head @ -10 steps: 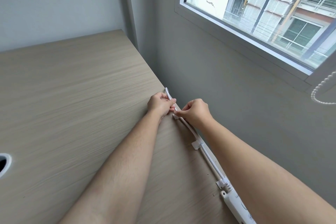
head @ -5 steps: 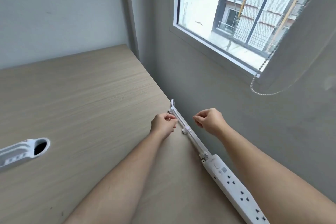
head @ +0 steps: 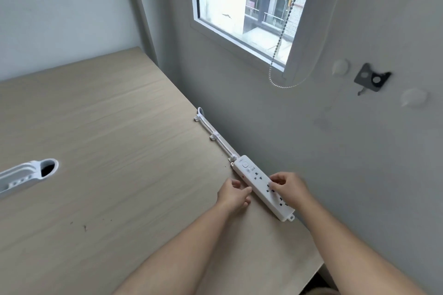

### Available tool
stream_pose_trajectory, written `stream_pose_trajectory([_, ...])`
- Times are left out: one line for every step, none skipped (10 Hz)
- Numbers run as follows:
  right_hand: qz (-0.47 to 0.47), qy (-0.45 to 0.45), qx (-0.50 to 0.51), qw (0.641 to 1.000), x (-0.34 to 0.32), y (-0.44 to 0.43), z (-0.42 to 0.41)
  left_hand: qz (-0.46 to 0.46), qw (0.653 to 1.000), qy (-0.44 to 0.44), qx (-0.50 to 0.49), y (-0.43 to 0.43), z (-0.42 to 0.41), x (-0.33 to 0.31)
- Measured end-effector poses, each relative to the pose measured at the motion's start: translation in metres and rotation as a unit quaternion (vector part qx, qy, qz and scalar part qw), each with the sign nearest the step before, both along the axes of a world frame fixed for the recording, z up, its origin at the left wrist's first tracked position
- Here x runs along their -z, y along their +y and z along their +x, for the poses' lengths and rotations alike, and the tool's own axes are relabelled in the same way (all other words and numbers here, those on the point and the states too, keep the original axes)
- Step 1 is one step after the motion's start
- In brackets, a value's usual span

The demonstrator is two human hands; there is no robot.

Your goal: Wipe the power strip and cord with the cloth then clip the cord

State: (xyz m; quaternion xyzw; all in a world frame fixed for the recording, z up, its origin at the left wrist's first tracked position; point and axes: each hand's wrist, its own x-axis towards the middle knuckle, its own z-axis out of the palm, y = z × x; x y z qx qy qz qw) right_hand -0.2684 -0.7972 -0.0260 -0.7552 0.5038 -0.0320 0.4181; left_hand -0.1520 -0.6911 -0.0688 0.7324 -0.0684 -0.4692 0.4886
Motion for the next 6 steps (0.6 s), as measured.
stream_pose_trajectory([-0.007,-0.021,-0.005,1.0,0.005,0.003,-0.005,-0.022,1.0,-0.004,-0.013,-0.004,-0.014,0.002])
stream_pose_trajectory([-0.004,-0.036,-0.007,0.999,0.008,0.008,-0.007,0.001,0.999,-0.044,-0.022,-0.004,-0.025,0.003])
stream_pose_trajectory([-0.01,-0.042,-0.016,0.999,0.01,0.009,-0.01,0.005,0.998,-0.064,-0.026,-0.003,-0.03,0.004])
stream_pose_trajectory([0.007,-0.035,-0.02,0.999,0.009,0.007,-0.01,0.0,0.998,-0.056,-0.025,-0.002,-0.033,-0.004])
stream_pose_trajectory([-0.017,-0.03,-0.025,0.999,0.005,0.01,-0.013,-0.002,0.998,-0.058,-0.027,0.005,-0.039,-0.015])
stream_pose_trajectory([-0.054,-0.126,0.028,0.99,-0.01,0.019,-0.03,0.031,0.995,-0.089,0.028,0.029,-0.049,-0.032])
